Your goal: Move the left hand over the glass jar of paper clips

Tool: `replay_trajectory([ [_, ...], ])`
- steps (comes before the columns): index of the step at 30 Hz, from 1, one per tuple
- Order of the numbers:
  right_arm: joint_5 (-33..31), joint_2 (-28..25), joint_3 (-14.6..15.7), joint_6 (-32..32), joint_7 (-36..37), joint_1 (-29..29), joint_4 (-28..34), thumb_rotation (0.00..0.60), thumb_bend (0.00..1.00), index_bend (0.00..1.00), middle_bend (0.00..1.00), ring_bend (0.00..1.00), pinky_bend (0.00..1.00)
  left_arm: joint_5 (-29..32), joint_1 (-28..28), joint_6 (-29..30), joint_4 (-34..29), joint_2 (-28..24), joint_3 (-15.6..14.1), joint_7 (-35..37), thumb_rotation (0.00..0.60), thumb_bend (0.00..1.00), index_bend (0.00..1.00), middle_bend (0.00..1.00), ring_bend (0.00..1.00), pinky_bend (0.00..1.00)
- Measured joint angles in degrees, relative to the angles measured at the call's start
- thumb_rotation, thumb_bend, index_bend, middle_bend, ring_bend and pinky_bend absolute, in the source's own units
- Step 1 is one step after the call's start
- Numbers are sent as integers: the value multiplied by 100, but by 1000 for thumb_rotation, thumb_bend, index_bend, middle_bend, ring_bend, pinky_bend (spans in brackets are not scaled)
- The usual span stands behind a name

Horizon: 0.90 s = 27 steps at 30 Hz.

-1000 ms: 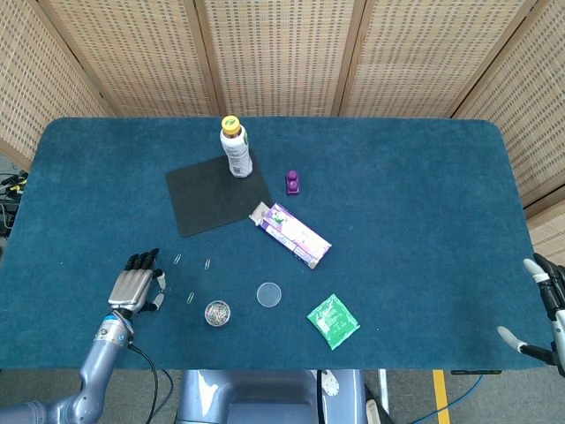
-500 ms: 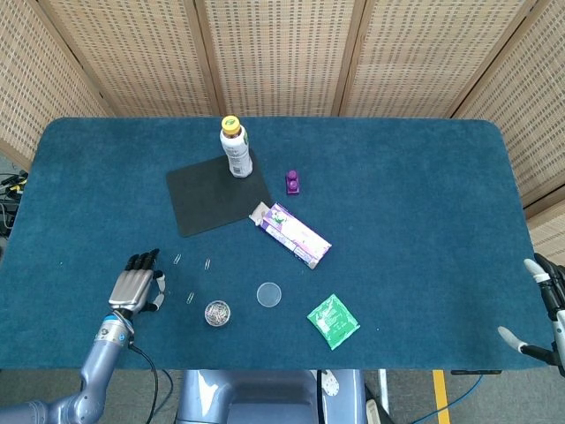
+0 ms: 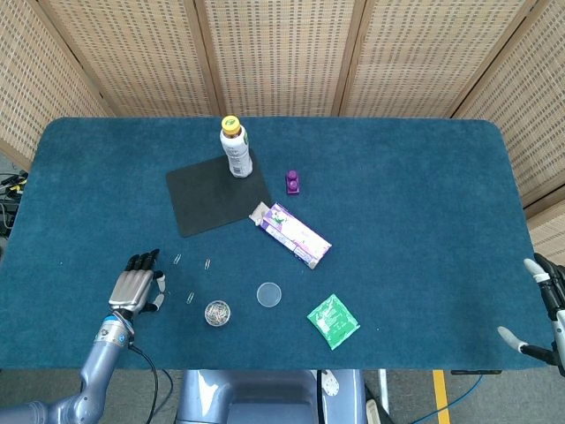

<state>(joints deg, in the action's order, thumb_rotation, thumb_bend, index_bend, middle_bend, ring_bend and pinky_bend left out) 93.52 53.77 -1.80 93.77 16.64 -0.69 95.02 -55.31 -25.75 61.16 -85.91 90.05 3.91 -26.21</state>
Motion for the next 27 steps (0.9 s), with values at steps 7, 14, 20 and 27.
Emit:
replay_trajectory([
  [7,-2,-3,1,-9,-1,5,4,600,0,6,0,0,0,-34,7,59,-93,-85,47,67,600,409,616,0,0,0],
  [14,-5,-8,-1,-9,15,7,7,600,0,6,0,0,0,-162,22,156,-408,-295,86,157,600,409,616,0,0,0],
  [20,-9,-11,0,-8,21,6,9,600,0,6,0,0,0,-503,48,284,-758,-468,52,263,600,409,618,0,0,0],
  [27,2,-9,5,-8,-3,6,19,600,0,6,0,0,0,-1261,53,451,-1308,-682,-127,270,600,408,621,0,0,0],
])
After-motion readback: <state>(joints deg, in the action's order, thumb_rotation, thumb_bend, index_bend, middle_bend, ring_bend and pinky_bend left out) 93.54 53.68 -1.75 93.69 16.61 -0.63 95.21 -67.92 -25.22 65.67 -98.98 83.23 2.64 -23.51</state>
